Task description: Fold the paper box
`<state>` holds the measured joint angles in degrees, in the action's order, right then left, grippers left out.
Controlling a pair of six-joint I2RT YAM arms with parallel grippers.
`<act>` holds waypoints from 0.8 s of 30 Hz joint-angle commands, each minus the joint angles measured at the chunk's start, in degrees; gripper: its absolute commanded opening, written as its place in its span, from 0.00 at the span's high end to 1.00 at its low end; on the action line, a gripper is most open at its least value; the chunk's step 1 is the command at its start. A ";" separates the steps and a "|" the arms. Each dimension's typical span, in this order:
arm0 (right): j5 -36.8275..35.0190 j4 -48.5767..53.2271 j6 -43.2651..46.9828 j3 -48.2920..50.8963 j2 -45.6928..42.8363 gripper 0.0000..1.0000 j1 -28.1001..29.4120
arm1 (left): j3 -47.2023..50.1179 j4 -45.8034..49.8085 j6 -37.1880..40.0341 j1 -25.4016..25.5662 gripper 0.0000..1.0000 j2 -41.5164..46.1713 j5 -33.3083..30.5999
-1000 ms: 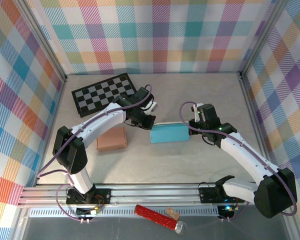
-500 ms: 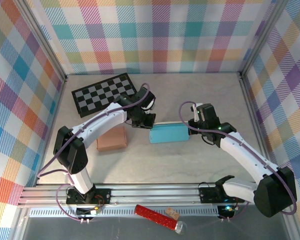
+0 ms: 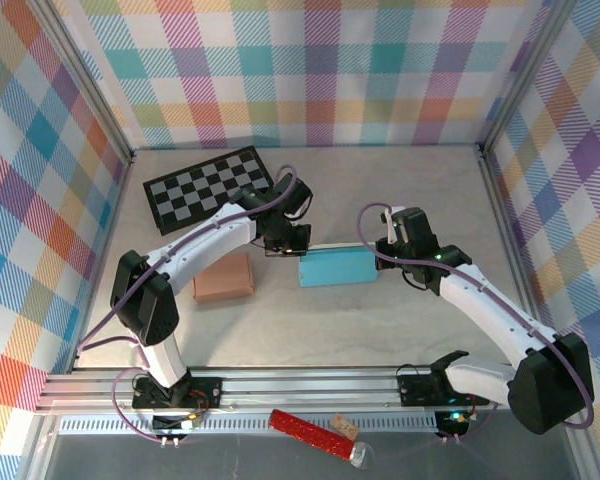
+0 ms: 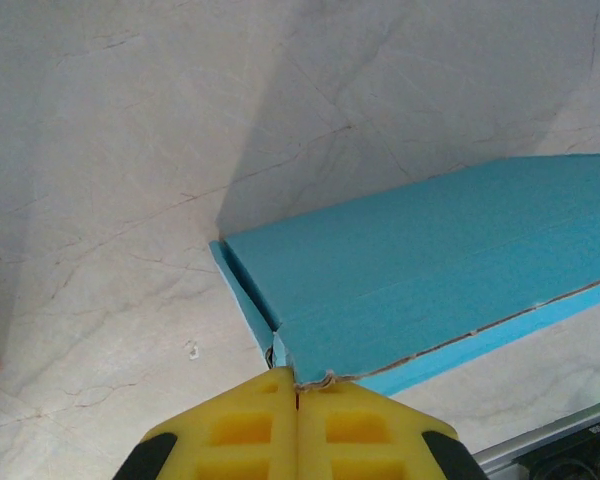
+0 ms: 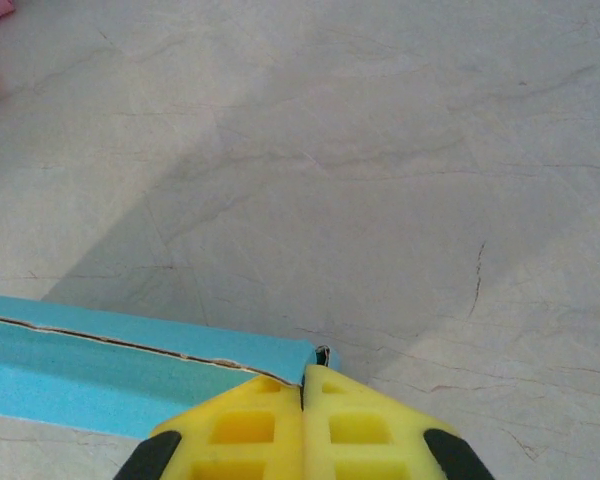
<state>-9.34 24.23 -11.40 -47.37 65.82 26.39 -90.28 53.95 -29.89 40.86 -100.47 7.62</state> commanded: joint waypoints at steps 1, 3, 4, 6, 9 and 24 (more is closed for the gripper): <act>0.73 3.28 -0.64 0.31 0.98 1.00 0.85 | -1.95 1.99 -2.60 0.61 0.96 -0.40 -0.08; 0.62 3.28 -0.64 0.33 1.02 1.00 0.85 | -2.28 2.33 -2.76 0.62 0.95 -0.52 0.09; 0.60 3.37 -0.63 0.33 1.06 1.00 0.85 | -2.48 2.53 -2.89 0.62 0.96 -0.52 0.32; 0.56 3.37 -0.64 0.32 1.06 1.00 0.93 | -3.08 2.94 -2.89 0.61 0.96 -0.93 0.64; 0.47 3.32 -0.69 0.25 1.06 1.00 0.94 | -3.66 3.39 -3.05 0.53 0.96 -1.49 1.07; 0.12 3.56 -0.82 0.33 0.84 1.00 0.98 | -0.41 1.04 0.13 0.51 0.98 -0.98 0.56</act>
<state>-9.87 24.23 -11.60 -47.37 65.82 26.70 -92.77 56.53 -31.44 40.97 -102.35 7.57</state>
